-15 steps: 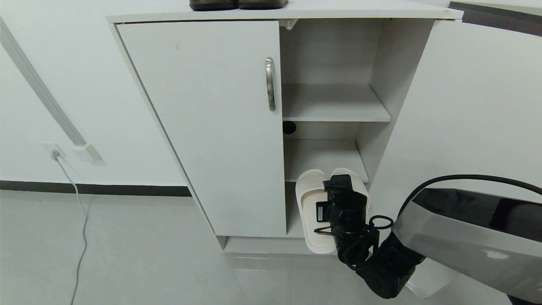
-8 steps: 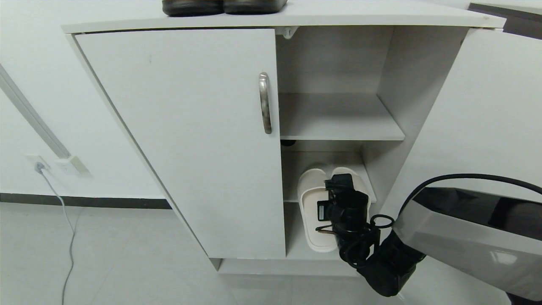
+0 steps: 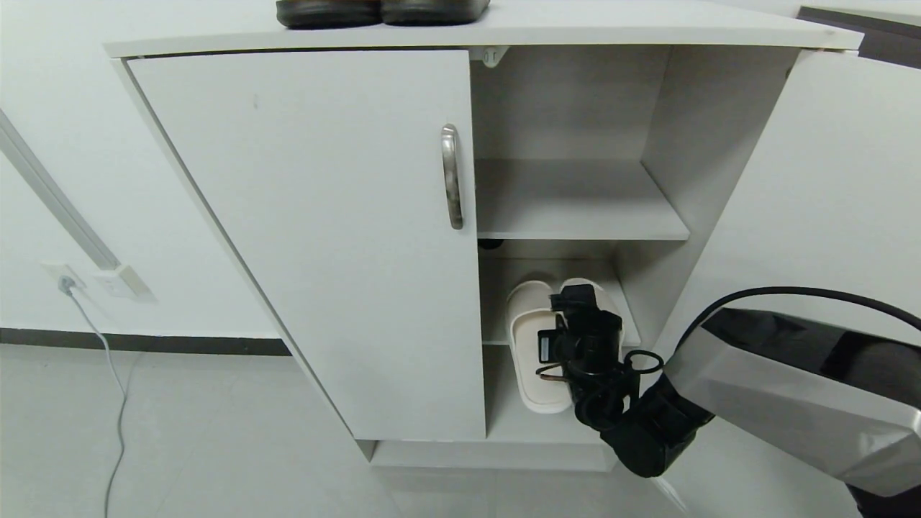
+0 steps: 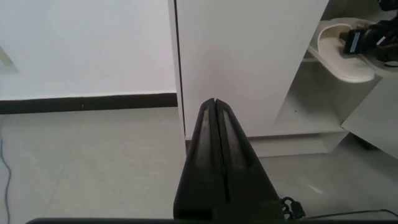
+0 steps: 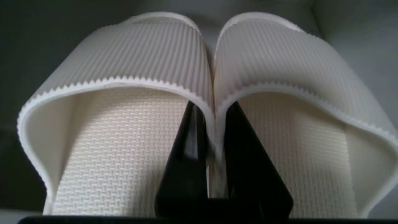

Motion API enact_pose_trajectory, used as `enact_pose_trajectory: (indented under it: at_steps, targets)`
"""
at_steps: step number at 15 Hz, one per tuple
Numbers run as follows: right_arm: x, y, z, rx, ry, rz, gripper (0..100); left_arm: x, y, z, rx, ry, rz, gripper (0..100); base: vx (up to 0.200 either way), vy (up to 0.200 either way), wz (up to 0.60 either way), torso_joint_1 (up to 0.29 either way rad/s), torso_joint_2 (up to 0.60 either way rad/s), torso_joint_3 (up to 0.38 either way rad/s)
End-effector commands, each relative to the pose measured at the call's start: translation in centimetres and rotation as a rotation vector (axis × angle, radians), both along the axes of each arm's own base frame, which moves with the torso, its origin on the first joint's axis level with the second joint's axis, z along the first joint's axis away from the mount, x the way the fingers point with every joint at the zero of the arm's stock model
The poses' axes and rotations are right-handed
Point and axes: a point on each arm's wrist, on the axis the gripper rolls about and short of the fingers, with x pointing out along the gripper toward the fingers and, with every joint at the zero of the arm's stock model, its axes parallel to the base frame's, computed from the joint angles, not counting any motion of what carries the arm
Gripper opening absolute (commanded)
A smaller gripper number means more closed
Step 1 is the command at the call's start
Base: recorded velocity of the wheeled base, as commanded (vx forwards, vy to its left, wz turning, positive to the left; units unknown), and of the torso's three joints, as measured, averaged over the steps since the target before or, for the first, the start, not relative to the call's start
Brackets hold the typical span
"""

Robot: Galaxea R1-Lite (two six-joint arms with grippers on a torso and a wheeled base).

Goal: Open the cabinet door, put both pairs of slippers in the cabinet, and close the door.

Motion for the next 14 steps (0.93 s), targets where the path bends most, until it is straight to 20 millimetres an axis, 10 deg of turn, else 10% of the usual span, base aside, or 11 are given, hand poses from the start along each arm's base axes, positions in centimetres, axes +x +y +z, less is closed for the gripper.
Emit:
enact_pose_trajectory:
  at_steps: [1,14]
  targets:
    - [1.8,0.2,0.0,0.01,-0.011,-0.007,0,0.0,0.0,0.0,0.0,0.001,-0.001,0,0.0,0.0,0.0,0.0,0.0,0.0]
    - [7.7,1.5,0.9,0.024,-0.019,-0.056,0,0.0,0.0,0.0,-0.001,0.001,0.007,0,0.0,0.0,0.0,0.0,0.0,0.0]
